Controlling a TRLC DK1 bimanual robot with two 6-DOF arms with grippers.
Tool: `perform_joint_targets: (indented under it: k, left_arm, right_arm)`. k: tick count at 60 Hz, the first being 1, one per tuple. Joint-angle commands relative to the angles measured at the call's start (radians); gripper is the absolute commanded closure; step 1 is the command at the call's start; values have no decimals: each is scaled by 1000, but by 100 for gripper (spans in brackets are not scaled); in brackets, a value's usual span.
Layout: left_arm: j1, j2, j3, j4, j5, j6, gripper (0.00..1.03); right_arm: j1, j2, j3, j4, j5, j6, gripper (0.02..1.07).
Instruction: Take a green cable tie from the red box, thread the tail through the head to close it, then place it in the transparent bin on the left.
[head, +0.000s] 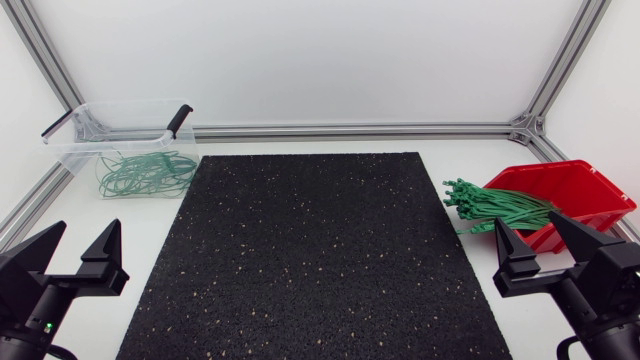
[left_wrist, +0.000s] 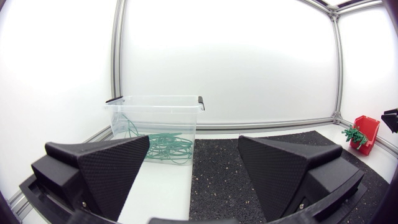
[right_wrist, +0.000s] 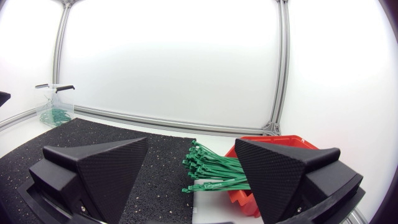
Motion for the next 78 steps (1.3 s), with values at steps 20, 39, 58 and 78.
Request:
perform_joint_targets:
  k: [20,39,58,78]
  left_arm:
    - [-13,-7,-44,0,-8,-27,4]
    - [-13,-7,-44,0,-8,-27,4]
    - [-13,-7,-44,0,-8,-27,4]
    - [-14,-7,-44,-2,-8,-27,4]
  right_arm:
    - [2,31,222,-130,19,32,6]
    - [-30,311,572,-366,1,57,6]
    - [-52,567,839,-615,-25,-159,6]
    - [-107,825,971,-822,-39,-575,7]
